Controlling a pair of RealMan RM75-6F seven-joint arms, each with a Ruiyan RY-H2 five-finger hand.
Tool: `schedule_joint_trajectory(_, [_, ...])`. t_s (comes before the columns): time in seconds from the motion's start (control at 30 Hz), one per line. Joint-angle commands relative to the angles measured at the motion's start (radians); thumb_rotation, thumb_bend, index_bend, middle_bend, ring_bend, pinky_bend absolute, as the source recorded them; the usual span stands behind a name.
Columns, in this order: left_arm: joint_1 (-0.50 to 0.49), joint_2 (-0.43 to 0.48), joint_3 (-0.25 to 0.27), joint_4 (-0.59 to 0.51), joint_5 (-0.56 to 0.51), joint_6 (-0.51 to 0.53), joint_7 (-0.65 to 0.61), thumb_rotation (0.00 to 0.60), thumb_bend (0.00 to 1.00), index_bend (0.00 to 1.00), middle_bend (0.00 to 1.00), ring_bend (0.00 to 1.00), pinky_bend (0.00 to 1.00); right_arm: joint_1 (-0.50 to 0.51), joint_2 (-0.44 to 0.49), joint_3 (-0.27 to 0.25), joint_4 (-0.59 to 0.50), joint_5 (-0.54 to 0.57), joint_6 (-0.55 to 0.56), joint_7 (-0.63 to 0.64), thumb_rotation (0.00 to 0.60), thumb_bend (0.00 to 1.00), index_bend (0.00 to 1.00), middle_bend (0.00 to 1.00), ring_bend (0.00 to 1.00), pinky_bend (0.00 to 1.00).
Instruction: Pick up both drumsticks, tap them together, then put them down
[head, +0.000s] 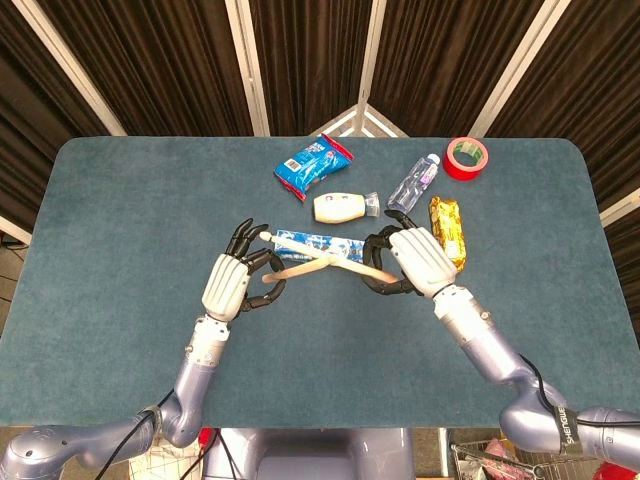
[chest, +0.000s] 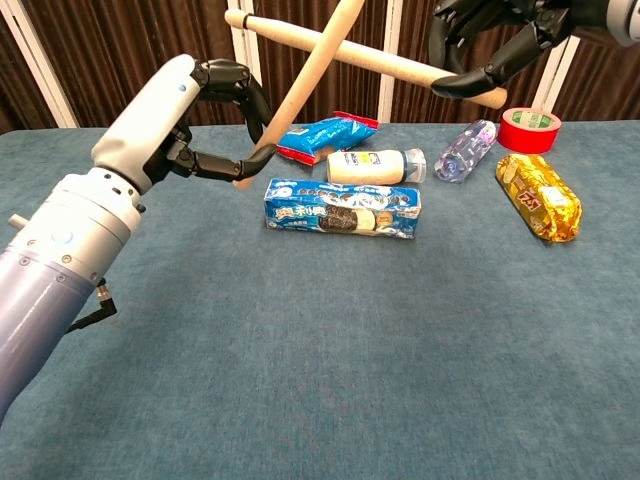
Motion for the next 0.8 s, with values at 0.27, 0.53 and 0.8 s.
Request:
schedule_joint_trajectory(0.27, [0.031,0.06,0.051,-0.037,0.043,0.024,0.018,0.6,0.5,0.65,0.65,0.14,0.0,-0.016,0.002,-0.027,0.065,0.003,0.001,0.001,0.6,0.47,0.84,0.66,0.4,0.1])
schedule_joint_trajectory(0.53, [0.106,0.32,0.132,-0.23,0.037,-0.027,0.141,0.6,0.5,0.65,0.65,0.14,0.0,-0.081,0.04,-0.085,0.177,-0.105,0.037,0.089,0.6,0.47,0.84,0.66,0.4,0.1])
schedule_joint_trajectory(0.8, [0.145,0.589,0.167,-0.415,-0.041,-0.136,0.288,0.6,0.5,0.65,0.65,0.14,0.0,-0.131,0.026,-0.184,0.34,-0.266,0.074,0.192,0.6,0.47,0.84,0.66,0.4,0.1])
